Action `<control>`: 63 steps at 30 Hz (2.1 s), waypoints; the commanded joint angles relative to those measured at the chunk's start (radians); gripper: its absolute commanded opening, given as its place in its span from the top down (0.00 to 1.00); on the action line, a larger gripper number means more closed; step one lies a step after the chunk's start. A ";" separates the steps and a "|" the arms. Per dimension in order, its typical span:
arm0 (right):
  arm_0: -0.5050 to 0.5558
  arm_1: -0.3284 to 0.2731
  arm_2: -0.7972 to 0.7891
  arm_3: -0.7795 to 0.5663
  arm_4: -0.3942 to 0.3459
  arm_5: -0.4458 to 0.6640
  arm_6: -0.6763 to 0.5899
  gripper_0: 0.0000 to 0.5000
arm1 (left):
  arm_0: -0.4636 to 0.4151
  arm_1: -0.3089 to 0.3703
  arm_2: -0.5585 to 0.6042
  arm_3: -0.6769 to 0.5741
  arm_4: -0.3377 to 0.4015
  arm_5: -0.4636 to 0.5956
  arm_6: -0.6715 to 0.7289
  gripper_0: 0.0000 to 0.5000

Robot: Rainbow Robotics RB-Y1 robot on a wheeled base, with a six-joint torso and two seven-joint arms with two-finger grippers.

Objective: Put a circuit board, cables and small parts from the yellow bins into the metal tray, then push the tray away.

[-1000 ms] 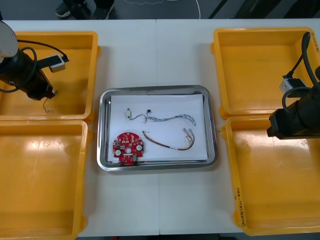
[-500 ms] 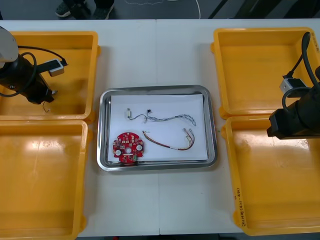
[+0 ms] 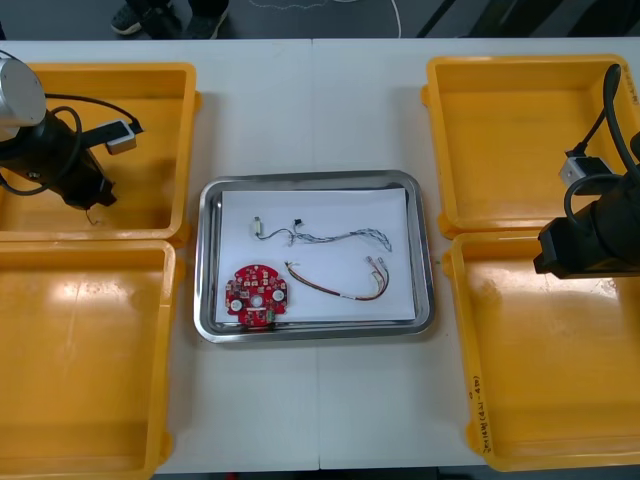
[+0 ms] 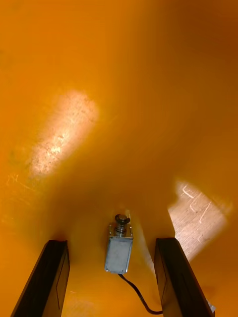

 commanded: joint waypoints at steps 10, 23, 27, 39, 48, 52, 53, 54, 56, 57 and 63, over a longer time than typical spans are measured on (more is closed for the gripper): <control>0.007 0.000 -0.028 -0.028 0.005 0.004 -0.044 0.00 | -0.050 -0.027 -0.008 -0.009 -0.019 -0.017 -0.036 0.98; 0.007 0.000 -0.028 -0.028 0.005 0.004 -0.044 0.00 | -0.084 -0.027 0.081 -0.021 -0.021 0.062 0.031 1.00; 0.007 0.000 -0.028 -0.028 0.005 0.004 -0.044 0.00 | -0.084 -0.023 0.111 -0.093 -0.025 0.136 0.100 1.00; 0.007 0.000 -0.028 -0.028 0.005 0.004 -0.044 0.00 | -0.084 0.005 0.111 -0.378 -0.027 0.406 0.433 1.00; 0.007 0.000 -0.028 -0.028 0.005 0.004 -0.044 0.00 | -0.084 0.005 0.073 -0.539 0.001 0.527 0.711 1.00; 0.007 0.000 -0.028 -0.028 0.005 0.004 -0.044 0.00 | -0.085 -0.001 0.041 -0.587 0.013 0.527 0.832 1.00; 0.007 0.000 -0.028 -0.028 0.005 0.004 -0.044 0.00 | -0.085 -0.006 0.030 -0.599 0.018 0.527 0.878 1.00; 0.007 0.000 -0.028 -0.028 0.005 0.004 -0.044 0.00 | -0.085 -0.012 0.016 -0.613 0.021 0.527 0.922 1.00; 0.007 0.000 -0.028 -0.028 0.005 0.004 -0.044 0.00 | -0.085 -0.020 -0.005 -0.627 0.027 0.527 0.985 1.00; 0.007 0.000 -0.028 -0.028 0.005 0.004 -0.044 0.00 | -0.085 -0.024 -0.020 -0.638 0.030 0.527 1.033 1.00; 0.007 0.000 -0.028 -0.028 0.005 0.004 -0.044 0.00 | -0.085 -0.056 -0.091 -0.687 0.037 0.527 1.220 1.00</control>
